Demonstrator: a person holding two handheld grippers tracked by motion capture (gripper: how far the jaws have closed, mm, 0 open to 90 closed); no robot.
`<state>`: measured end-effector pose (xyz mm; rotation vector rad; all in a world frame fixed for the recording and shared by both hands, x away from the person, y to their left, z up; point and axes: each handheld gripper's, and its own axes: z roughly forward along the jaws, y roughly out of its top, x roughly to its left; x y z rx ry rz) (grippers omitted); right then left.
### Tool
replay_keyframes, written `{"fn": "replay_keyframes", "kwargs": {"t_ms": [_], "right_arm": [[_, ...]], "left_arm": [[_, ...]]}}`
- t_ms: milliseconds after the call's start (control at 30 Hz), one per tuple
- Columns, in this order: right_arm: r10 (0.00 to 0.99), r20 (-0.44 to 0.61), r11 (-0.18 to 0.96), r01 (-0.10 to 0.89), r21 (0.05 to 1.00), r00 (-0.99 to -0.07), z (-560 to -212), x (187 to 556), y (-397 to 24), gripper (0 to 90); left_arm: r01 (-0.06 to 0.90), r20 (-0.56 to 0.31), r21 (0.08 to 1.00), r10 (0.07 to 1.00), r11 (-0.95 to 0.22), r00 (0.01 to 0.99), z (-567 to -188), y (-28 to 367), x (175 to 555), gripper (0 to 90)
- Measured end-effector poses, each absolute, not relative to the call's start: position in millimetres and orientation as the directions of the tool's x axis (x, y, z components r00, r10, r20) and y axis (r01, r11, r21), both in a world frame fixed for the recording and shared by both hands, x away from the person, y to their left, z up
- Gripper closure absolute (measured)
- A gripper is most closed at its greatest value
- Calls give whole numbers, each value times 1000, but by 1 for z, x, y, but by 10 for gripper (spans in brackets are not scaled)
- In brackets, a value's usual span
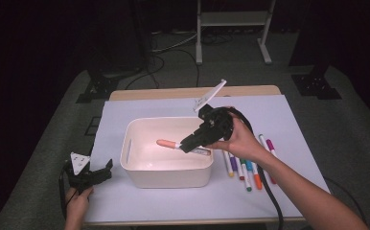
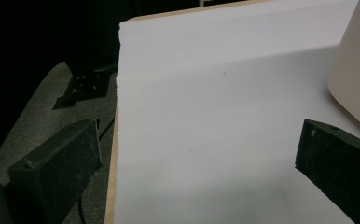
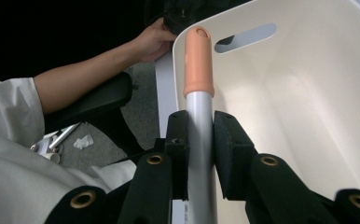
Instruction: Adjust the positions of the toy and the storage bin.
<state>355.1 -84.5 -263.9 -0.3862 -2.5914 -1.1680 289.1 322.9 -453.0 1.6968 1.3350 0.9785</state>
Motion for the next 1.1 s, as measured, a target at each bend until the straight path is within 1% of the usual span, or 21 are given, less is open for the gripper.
{"fn": "replay_keyframes", "kwargs": {"t_ms": [467, 733, 1100], "right_arm": [[68, 380, 702, 315, 639, -922, -290, 367, -43, 757], [67, 406, 727, 323, 606, -912, -308, 380, -24, 757], [56, 421, 779, 304, 549, -905, -324, 384, -5, 757]], "left_arm": [[408, 117, 896, 979, -177, 166, -453, 323, 289, 0], [408, 119, 895, 979, -178, 165, -453, 322, 290, 0], [406, 122, 896, 979, -181, 166, -453, 322, 290, 0]]}}
